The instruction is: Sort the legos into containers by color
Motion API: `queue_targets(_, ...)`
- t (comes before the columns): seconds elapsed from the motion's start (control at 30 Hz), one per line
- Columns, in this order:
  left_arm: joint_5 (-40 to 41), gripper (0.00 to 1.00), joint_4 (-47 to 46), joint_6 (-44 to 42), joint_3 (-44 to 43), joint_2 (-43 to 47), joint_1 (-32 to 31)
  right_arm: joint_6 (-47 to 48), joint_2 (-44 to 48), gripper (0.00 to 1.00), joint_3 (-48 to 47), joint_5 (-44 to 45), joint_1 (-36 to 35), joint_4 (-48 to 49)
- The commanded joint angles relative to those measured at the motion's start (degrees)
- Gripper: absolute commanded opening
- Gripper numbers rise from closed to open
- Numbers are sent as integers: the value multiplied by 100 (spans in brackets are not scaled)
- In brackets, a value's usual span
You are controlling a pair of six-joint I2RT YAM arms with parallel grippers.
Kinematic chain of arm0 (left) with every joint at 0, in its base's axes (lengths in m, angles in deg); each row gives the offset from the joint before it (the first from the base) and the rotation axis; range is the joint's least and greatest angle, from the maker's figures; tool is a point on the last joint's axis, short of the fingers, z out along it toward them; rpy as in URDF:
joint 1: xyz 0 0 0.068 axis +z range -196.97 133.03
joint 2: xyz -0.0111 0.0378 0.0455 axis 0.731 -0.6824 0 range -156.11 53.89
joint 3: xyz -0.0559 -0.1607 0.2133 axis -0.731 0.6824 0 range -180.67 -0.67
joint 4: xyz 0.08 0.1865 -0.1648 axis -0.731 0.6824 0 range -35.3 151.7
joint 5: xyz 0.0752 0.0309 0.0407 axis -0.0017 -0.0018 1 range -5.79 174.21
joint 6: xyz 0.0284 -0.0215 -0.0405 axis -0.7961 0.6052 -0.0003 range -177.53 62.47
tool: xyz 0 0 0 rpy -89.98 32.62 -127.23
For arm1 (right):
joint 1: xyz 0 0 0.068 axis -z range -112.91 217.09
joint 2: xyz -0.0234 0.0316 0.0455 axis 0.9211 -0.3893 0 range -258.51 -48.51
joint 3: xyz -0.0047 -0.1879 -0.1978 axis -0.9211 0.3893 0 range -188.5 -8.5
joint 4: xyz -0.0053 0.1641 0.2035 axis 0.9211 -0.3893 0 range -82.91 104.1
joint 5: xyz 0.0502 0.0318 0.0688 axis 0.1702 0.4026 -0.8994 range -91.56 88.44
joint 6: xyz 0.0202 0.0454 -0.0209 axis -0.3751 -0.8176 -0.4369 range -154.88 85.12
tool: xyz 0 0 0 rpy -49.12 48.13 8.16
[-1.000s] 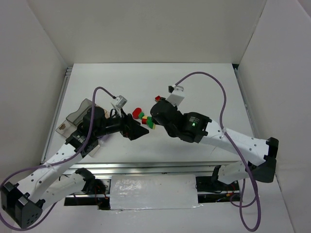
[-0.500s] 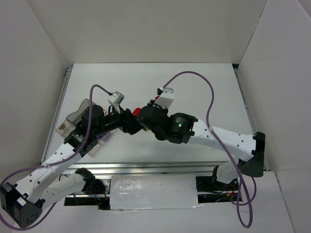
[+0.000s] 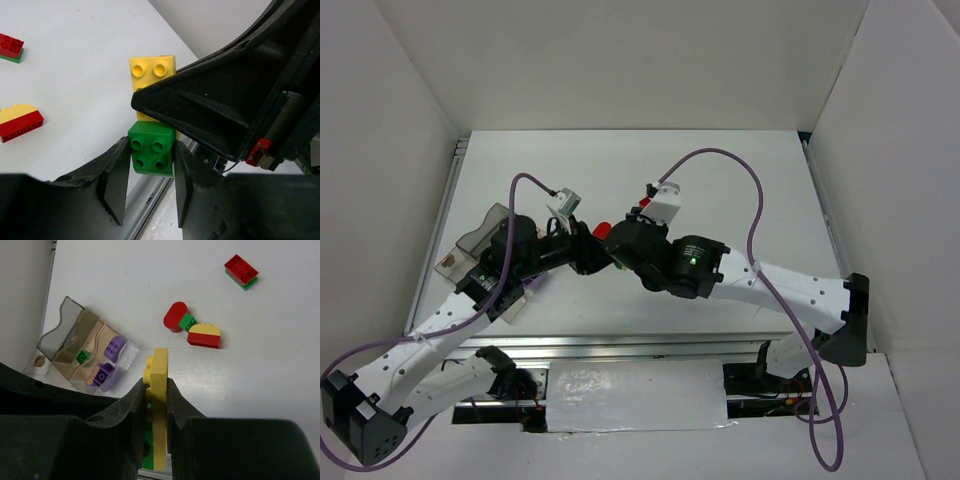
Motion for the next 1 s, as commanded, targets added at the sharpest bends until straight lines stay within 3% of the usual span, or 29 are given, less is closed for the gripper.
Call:
queue_targets(0.0,337,0,-382,-51,-8,173,18,-97,444,0,212,-56,-21,464)
queue_targets(0.23,1164,0,75,-280,-69,911,36,8,1138,0,1258,-452,515,1027)
queue_targets(0.47,1735,0,611,-420,-305,1158,45,114,1244,0,1435,-583,718,1070)
queue_targets(0.57,3434,0,1583,-45,-812,896,71,105,1323,0,1514,-601,840,1036)
queue_targets(0.6,4694,0,2509,105,-1016,529,115,140,1402,0,1584,-645,858,1070)
queue_targets(0.7,5812,0,3641,782,-1553,-297,911,289,1639,0,1768,-820,885,1412)
queue_targets(0.73,5492,0,3748,818,-1563,-440,1707,499,1692,0,1995,-1030,894,1622)
queue_targets(0.83,4613,0,3347,1072,-1300,-819,2914,588,1702,0,2164,-1294,929,2019)
queue_targets(0.97,4320,0,3108,1275,-1343,-1660,3497,922,1518,0,2077,-1567,955,2107)
